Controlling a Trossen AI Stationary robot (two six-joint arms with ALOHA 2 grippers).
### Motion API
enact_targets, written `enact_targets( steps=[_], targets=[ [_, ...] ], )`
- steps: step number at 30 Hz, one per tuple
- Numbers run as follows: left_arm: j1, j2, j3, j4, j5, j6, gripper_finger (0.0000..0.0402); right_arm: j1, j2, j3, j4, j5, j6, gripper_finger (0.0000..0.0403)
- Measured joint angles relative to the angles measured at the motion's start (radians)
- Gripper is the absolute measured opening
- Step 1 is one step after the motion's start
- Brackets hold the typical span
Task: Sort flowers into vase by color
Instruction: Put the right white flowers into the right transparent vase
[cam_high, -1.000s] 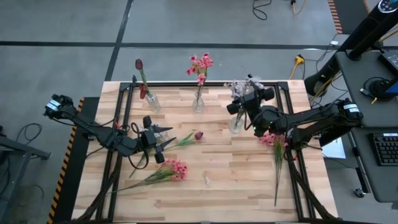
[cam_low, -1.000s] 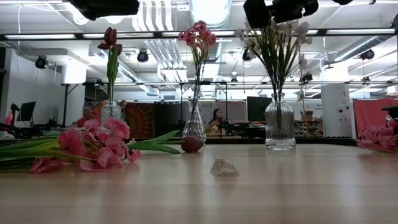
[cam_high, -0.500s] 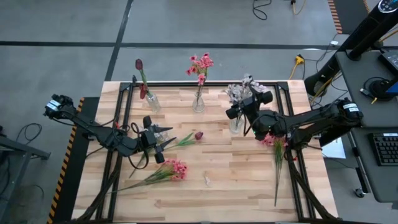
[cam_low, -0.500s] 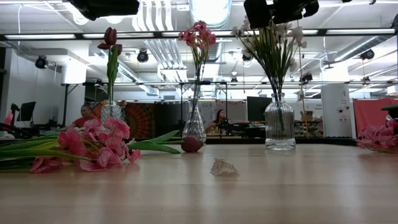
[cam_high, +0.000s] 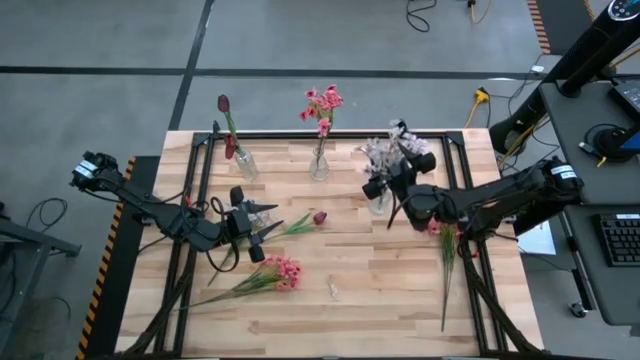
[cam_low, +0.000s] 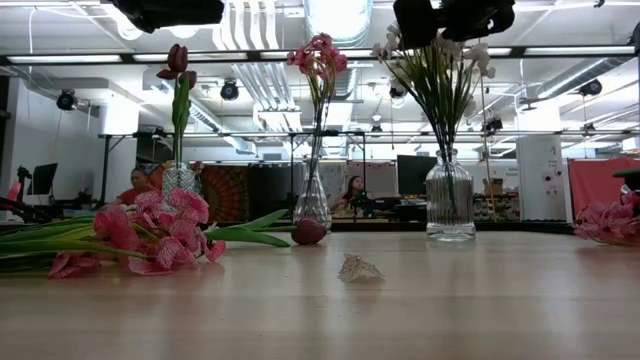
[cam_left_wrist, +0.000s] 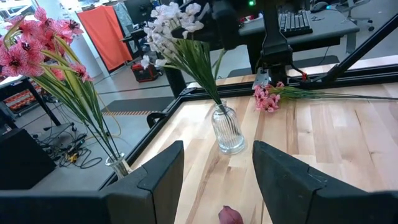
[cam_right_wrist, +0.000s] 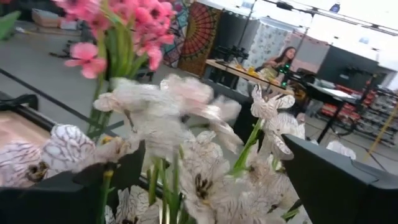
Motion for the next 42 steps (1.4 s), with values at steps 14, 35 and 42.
enact_targets(
  steps=[14, 35, 42],
  targets=[
    [0.0, 0.0, 0.0, -0.001, 0.0, 0.0, 0.0175, 0.06, 0.0, 0.012, 0.005, 0.0, 0.001, 0.0364],
    [0.141, 0.587, 0.032, 0.945, 0.291, 0.242, 0.0181, 0.102, 0.0, 0.004, -0.001, -0.075, -0.001, 0.0364],
    [0.201, 0.82, 0.205, 0.993, 0.281, 0.25, 0.0231, 0.103, 0.0, -0.009, -0.004, -0.11, 0.003, 0.0364]
  ],
)
